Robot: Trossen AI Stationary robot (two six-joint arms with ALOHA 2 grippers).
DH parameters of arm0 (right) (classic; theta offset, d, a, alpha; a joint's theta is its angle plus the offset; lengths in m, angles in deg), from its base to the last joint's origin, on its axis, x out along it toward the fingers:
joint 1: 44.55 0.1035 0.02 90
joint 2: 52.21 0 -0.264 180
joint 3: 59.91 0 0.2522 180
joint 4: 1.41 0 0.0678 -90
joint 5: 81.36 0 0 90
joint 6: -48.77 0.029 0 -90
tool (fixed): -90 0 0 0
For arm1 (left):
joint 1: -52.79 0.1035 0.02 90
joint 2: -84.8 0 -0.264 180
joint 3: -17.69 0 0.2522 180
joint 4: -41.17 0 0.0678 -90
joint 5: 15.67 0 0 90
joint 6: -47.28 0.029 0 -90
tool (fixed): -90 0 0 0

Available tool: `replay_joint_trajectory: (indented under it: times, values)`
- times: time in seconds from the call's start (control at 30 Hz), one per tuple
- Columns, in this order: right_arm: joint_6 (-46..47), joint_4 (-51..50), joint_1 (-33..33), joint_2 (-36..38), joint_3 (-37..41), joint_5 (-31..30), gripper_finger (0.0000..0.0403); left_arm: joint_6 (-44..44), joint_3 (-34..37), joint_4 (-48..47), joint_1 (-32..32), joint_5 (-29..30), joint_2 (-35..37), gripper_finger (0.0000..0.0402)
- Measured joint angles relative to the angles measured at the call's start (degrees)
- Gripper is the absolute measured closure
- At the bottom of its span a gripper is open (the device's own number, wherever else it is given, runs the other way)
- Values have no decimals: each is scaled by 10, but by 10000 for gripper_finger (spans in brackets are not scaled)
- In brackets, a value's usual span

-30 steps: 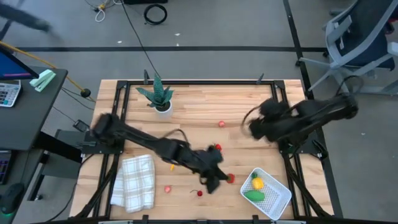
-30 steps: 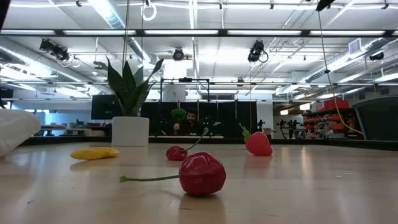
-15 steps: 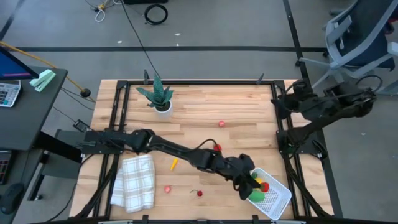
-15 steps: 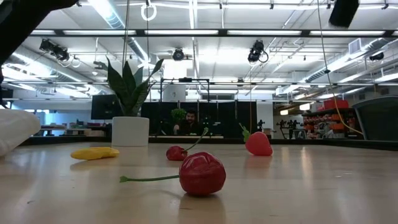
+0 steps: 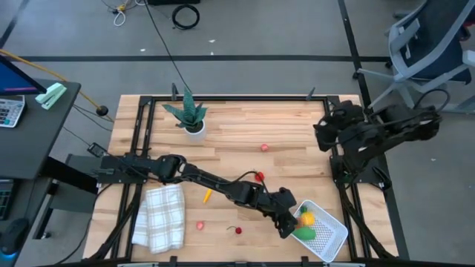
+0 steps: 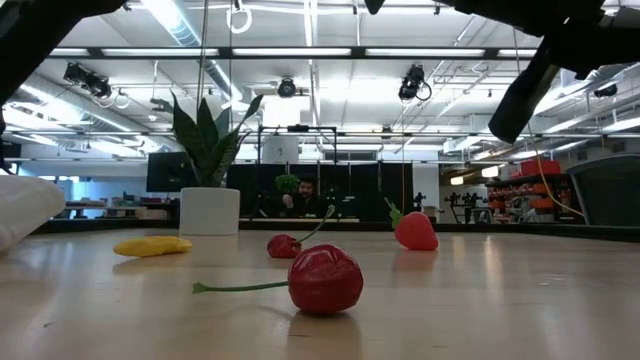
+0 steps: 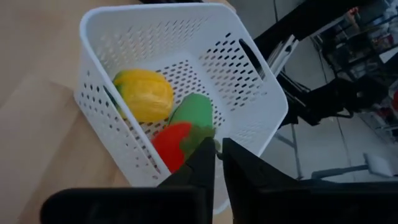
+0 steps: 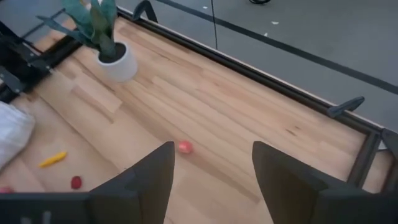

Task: Pick and placing Produce into tupperware
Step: Put the left red strawberry into the white bin, then put the red strawberry into the white bin

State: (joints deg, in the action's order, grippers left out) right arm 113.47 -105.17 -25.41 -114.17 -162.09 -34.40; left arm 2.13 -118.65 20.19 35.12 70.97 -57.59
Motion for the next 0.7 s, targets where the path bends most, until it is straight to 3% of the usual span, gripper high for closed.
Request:
replay_joint_trajectory:
  times: [0.17,0.43,0.57,0.7]
  values:
    - [0,0,0,-24,0,0,179,6,0,-1,1,-6,0,350]
    - [12,0,0,-59,0,8,179,-22,0,-5,4,-109,5,314]
    - [-32,0,2,-82,0,63,179,-25,-16,-16,14,-180,20,306]
    - [-33,2,3,-107,0,128,179,11,-19,-88,24,-203,57,316]
